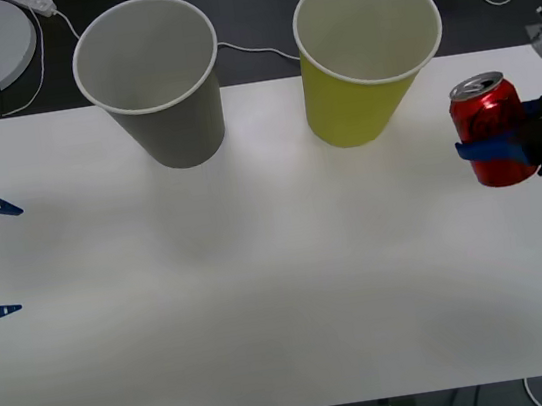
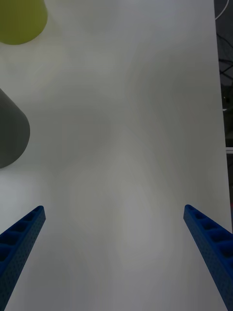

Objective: Put the can into the green bin and the plastic bottle into the gray bin

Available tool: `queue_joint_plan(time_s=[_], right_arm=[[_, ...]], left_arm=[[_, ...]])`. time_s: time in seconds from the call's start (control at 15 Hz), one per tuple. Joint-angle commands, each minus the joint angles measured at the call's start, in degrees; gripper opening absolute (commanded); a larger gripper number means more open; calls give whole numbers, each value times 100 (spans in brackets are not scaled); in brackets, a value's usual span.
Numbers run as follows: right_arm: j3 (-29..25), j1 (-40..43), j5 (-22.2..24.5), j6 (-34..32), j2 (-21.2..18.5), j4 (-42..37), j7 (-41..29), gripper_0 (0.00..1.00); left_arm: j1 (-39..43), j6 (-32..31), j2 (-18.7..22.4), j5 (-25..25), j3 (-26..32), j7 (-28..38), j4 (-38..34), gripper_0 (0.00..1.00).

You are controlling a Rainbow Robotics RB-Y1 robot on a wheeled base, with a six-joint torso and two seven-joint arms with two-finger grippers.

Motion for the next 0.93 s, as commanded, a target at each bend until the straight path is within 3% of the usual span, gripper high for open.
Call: queue_joint_plan(time_s=[0.07,0.6,0.93], right_arm=[[-267,-374,0,-591,-130,-5,-198,0],[-3,-2430,-96,-2269,-447,487,-365,0],[1631,-4390,150,-2612,-526,1252,-445,0]], left_arm=[[0,0,0,0,0,0,0,100],[0,0,0,0,0,0,0,100],[0,0,0,0,0,0,0,100]])
